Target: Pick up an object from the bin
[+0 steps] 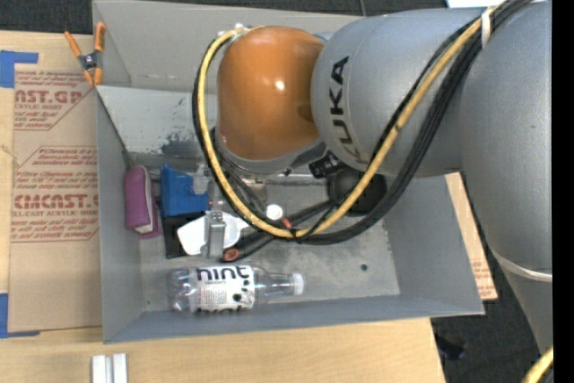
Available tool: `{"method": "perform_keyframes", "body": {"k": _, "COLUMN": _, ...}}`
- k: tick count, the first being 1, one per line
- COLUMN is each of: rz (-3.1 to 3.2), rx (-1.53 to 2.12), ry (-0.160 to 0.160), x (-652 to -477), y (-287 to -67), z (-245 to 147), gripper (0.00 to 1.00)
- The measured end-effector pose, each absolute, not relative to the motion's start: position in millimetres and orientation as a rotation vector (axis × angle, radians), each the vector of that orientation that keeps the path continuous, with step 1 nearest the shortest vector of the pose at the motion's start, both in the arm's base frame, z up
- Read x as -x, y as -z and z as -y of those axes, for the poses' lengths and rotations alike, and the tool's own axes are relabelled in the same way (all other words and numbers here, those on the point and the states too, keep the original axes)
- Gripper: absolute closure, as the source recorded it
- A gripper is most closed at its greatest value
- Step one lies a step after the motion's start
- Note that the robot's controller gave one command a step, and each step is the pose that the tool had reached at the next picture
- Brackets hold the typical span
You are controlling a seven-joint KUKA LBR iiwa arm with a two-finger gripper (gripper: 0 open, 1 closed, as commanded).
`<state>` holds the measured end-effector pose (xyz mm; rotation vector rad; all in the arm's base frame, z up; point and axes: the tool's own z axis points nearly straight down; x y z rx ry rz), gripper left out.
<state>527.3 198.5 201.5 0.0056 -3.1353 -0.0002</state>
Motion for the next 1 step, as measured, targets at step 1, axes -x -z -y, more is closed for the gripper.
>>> {"method": "perform_keyframes", "body": {"k": 1, "rz": 3.143, "rx": -0.002, "ry": 0.002, "x": -529.3, "y": -205.9, "z": -197.5, "gripper": 0.0}}
